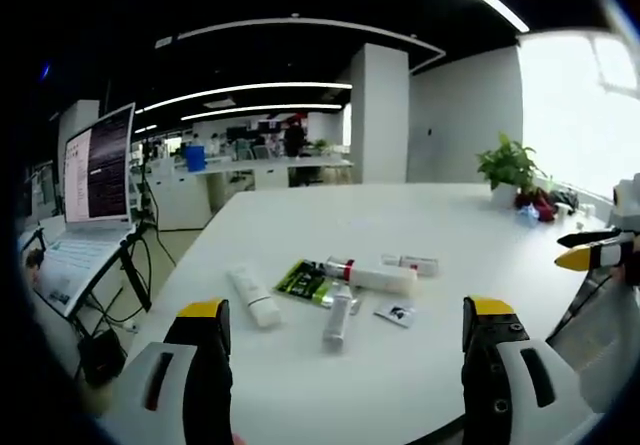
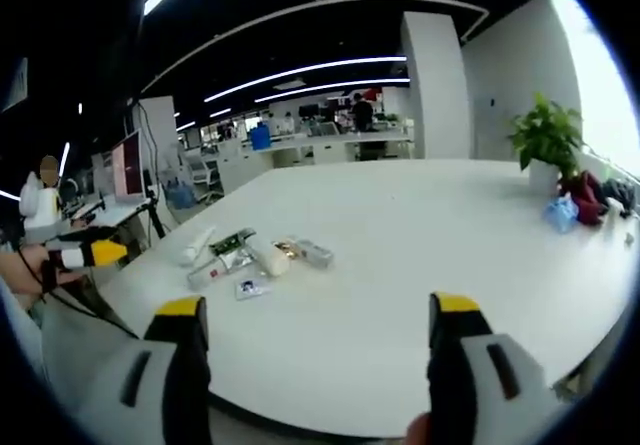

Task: Arrange the skincare products in the storage area until every visible bottle or jar stands upright without overlapping.

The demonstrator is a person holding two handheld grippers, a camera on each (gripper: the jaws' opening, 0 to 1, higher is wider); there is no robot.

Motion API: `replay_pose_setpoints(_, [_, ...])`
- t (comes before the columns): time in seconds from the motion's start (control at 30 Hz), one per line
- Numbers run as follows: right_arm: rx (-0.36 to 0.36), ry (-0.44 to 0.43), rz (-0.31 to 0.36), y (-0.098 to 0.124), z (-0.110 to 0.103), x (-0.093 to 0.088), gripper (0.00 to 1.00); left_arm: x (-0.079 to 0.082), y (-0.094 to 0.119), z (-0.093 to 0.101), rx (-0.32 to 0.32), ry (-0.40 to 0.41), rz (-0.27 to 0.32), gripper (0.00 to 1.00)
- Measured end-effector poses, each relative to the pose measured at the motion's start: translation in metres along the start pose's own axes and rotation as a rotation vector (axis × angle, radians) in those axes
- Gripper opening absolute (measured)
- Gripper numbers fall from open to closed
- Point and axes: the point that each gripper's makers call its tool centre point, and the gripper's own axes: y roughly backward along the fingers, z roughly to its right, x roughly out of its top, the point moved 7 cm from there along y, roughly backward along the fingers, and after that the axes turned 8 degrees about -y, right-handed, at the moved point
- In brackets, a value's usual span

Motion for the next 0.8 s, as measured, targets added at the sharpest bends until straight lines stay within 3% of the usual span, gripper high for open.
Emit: replay_pose_setpoints(0.8, [0.011, 0.021, -0.041, -0.0013, -0.0016, -0.0037, 0.90, -0.0002, -0.0001, 0.0020, -0.021, -0.014, -0.002, 0.94])
